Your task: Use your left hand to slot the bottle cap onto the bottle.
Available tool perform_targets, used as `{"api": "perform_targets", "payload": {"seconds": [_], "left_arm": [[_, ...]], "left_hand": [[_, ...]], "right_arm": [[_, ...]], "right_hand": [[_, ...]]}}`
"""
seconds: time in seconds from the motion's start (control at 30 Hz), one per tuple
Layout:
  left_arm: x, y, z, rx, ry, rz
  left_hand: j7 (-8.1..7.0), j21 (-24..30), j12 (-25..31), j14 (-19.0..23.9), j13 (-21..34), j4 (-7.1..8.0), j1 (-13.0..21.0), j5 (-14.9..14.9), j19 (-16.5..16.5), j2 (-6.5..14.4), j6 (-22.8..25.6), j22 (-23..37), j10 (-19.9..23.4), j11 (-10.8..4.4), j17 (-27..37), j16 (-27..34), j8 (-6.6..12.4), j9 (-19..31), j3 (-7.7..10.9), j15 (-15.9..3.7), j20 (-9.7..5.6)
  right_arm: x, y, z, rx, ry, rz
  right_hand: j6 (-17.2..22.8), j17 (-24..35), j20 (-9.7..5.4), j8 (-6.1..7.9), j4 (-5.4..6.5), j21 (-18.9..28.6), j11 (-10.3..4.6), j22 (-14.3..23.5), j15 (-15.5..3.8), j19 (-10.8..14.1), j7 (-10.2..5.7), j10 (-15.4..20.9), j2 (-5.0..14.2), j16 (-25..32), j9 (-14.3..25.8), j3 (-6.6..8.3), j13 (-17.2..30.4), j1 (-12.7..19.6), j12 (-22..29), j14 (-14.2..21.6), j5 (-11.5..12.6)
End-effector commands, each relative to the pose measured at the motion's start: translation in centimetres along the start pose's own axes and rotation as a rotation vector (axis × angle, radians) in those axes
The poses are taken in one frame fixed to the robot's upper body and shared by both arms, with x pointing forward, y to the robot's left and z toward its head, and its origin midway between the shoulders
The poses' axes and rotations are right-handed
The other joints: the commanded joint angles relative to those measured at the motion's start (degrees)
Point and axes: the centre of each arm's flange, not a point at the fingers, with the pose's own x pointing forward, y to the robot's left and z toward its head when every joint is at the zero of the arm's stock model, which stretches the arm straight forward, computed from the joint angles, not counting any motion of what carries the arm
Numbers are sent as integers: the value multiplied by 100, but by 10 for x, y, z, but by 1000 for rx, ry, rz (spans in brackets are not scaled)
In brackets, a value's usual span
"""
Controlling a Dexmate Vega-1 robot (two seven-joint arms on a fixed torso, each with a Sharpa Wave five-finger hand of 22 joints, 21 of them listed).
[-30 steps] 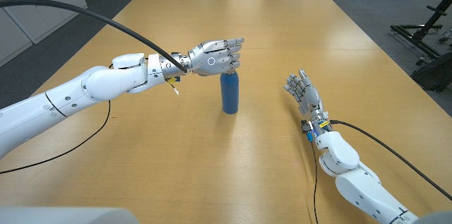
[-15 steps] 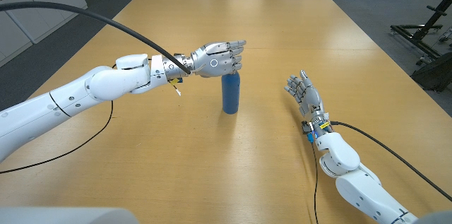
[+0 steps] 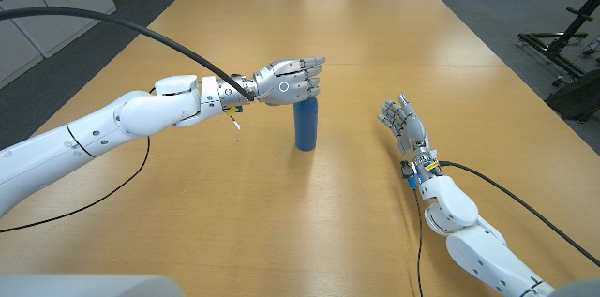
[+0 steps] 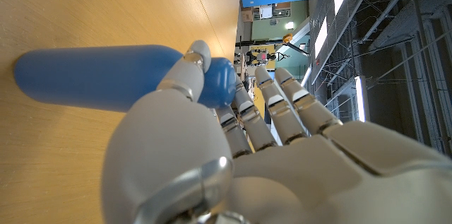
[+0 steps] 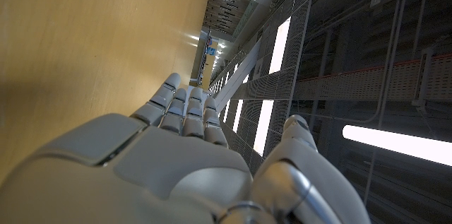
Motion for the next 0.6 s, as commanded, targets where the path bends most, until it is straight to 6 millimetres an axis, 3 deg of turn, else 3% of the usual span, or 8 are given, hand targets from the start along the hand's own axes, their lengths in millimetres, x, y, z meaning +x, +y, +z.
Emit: {"api": "perform_targets", "payload": {"seconds": [0.03, 0.27, 0.6], "left_arm": [[-1, 0, 3, -4, 3, -5], [-1, 0, 1, -1, 6, -8], [1, 1, 0, 22, 2, -17]], "left_hand": [[-99, -2, 13, -10, 13, 154, -10, 7, -32, 84, 155, 18, 137, -193, 18, 2, 24, 14, 184, -971, -437], [-98, 0, 1, 4, 11, 163, -34, -1, -36, 39, 92, 18, 75, -186, 19, 4, 9, 12, 173, -957, -438], [-104, 9, -54, -145, 0, 227, -353, -42, -51, -202, -248, 23, -343, -176, 18, -24, -82, 6, 37, -941, -356]], "right_arm": [[-2, 1, -1, 0, 4, 0], [-2, 1, 0, -4, 1, 2], [-3, -1, -1, 2, -2, -4]], "right_hand": [[56, 34, 3, -8, -19, -32, -20, 16, 3, 46, 17, 22, 58, -13, 24, -17, 10, 25, 26, 40, 38], [59, 34, 4, -7, -19, -37, -13, 16, 4, 51, 9, 20, 59, -14, 24, -19, 10, 25, 24, 39, 38], [57, 34, 5, -8, -19, -44, -8, 16, 2, 55, 3, 19, 60, -17, 24, -20, 10, 25, 24, 35, 38]]}}
